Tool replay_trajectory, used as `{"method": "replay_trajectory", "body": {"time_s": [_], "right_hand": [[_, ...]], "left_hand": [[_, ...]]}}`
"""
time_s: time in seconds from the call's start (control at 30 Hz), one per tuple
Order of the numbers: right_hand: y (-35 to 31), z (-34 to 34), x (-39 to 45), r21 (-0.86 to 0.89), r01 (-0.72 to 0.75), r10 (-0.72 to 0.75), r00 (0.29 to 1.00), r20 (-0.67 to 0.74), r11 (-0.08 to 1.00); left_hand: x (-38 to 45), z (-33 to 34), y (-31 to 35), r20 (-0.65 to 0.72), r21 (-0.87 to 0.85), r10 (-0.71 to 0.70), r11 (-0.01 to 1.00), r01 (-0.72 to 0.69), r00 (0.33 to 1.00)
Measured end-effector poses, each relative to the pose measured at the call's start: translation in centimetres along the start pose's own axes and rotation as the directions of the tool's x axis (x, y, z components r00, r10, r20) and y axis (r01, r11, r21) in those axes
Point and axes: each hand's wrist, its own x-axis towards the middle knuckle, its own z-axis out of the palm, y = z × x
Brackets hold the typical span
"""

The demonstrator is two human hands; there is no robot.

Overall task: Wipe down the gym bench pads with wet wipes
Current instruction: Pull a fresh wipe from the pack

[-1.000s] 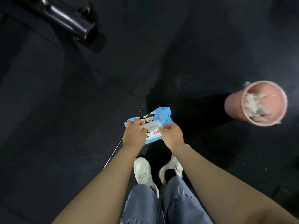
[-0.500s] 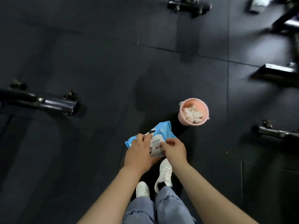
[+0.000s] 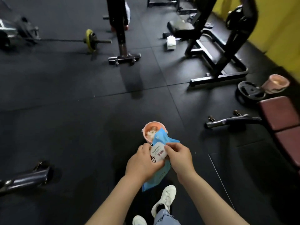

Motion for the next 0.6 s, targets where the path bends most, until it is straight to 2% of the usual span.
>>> {"method": "replay_trajectory", "body": {"time_s": [0.17,0.27,0.4,0.6], "right_hand": [[-3.4,-5.3,-2.8,0.112,0.073,-0.069,0.997,-0.036,0.991],[-4.4,-8.7,-3.7,0.111,0.064,-0.062,0.998,-0.022,0.992],[-4.7,-13.5,-4.0,0.099,0.001,0.003,0.999,-0.044,0.995],[-4.4,-21.1,-3.7,0.146,-0.044,0.058,0.994,-0.088,0.988]], "left_hand": [[-1.0,-1.6,5.6,-0.06,0.016,0.128,0.992,-0.128,0.99],[-1.7,-1.8,8.4,-0.106,0.08,0.295,0.954,-0.287,0.95],[-1.7,-1.2,12.2,-0.07,0.162,0.499,0.86,-0.483,0.864],[-1.6,1.5,19.9,0.04,0.268,0.572,0.784,-0.56,0.819]]}}
